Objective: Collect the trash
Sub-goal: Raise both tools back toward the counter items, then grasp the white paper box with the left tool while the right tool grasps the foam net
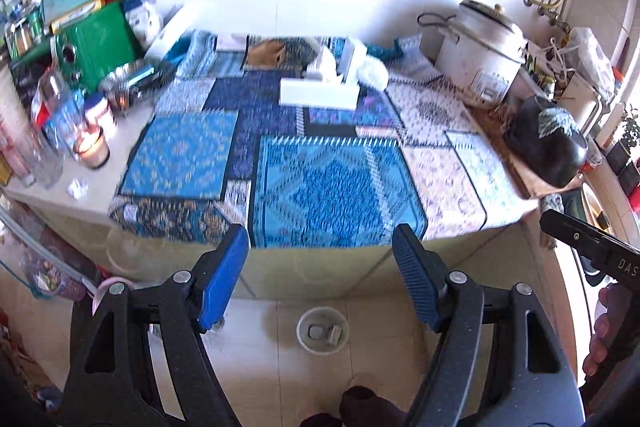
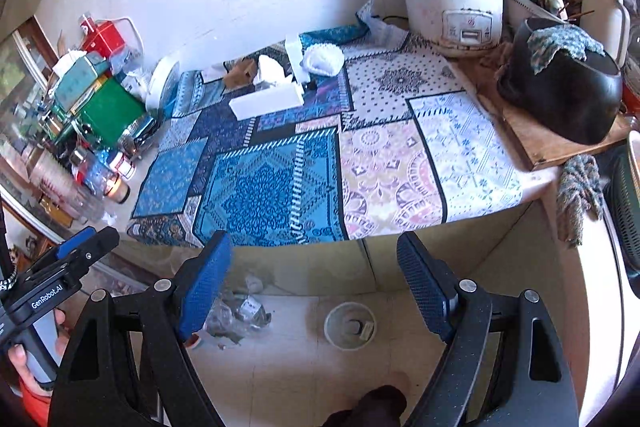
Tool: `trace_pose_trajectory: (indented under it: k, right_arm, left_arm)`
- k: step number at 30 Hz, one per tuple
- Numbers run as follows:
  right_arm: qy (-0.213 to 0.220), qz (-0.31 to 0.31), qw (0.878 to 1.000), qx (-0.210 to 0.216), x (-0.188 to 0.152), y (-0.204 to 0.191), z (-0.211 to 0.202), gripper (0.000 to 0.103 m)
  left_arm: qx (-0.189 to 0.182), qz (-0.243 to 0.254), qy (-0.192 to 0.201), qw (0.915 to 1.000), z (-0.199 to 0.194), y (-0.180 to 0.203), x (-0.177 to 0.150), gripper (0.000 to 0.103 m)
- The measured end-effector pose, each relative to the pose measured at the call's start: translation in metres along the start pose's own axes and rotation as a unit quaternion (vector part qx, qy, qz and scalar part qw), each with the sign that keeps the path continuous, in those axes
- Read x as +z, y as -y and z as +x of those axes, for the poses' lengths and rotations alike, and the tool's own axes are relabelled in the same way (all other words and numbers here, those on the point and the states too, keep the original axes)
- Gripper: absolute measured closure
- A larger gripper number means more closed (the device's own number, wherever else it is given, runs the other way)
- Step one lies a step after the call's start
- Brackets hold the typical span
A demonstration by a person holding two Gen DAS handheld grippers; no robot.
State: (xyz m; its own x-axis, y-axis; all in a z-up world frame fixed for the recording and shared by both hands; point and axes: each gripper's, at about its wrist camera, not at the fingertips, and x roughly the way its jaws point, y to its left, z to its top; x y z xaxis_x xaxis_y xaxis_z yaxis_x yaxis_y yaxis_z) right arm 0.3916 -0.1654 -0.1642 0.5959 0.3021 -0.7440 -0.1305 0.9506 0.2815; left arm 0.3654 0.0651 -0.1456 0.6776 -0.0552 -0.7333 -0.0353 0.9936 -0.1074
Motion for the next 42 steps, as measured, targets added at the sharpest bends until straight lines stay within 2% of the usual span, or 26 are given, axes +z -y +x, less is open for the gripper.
trace_pose_trajectory:
  k: [4,9,13,20,25,29,34,38,42]
  right_arm:
    - [0.029,-0.013,0.999,-0.012,0.029,0.004,-0.008,0.021]
    - [0.047,-0.031,0.998,-0.004,0.068,0.016,0.002,0.021]
    - [0.052,-0.047,0.998,0.007,0.108,0.025,0.017,0.021]
    - [0.026,-0.095,0.995,0.026,0.164,0.041,0.059,0.021]
    - [0.004,-0.107,0.994,0.016,0.182,0.052,0.093,0.021]
    - [-0.015,-0.099,0.995,0.018,0.193,0.058,0.117,0.021]
    - [-0.021,-0.068,0.997,-0.010,0.199,0.068,0.138,0.021]
    - [-0.032,-0.024,0.999,-0.037,0.202,0.076,0.157,0.021]
    - [-0.057,-0.024,0.997,-0.052,0.206,0.073,0.183,0.021]
  left_arm:
    - [0.003,0.005,0.028,0.9996,-0.001,0.007,0.033,0.023]
    - [0.007,-0.009,0.046,0.9989,0.024,0.017,0.074,0.023]
    - [0.007,-0.022,0.042,0.9988,0.054,0.029,0.110,0.023]
    - [0.039,-0.065,0.025,0.9968,0.113,0.036,0.158,0.023]
    - [0.054,-0.100,-0.015,0.9934,0.168,0.036,0.175,0.022]
    - [0.053,-0.137,-0.044,0.9881,0.217,0.030,0.189,0.013]
    - [0.050,-0.161,-0.082,0.9823,0.285,0.029,0.209,0.013]
    - [0.056,-0.157,-0.118,0.9790,0.337,0.029,0.219,0.013]
    - [0.060,-0.183,-0.133,0.9722,0.368,0.023,0.218,0.013]
